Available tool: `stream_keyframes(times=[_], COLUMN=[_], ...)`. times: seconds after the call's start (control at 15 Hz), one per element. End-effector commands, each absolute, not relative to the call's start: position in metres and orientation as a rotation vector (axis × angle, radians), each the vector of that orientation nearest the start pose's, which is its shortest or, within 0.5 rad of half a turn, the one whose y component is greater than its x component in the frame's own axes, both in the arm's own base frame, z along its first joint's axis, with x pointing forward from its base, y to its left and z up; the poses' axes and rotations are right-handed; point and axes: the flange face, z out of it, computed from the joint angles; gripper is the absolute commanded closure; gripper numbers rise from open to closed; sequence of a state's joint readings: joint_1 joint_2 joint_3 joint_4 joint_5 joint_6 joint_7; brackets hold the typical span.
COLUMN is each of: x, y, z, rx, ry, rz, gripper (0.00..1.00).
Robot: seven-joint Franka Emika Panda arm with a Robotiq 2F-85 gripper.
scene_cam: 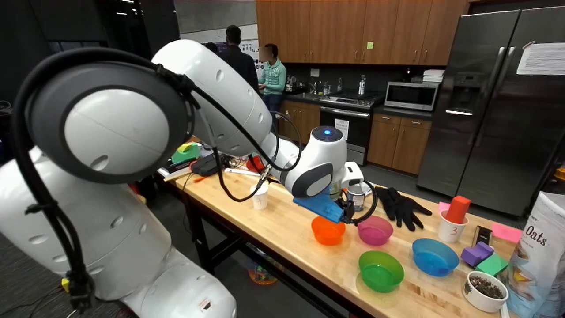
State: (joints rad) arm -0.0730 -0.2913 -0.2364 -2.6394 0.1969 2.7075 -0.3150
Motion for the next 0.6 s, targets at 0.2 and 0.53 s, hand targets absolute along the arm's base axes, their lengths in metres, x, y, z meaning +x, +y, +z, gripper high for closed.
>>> stream_keyframes(times=[0.2, 0.53], x=[0.453, 0.474], y=[-0.146, -0.142], z=[0.375, 0.344], rx=[-2.979, -2.932], ry=[0.270, 0.301], rz=[-0.603, -0.505], gripper=[0.00, 0.00])
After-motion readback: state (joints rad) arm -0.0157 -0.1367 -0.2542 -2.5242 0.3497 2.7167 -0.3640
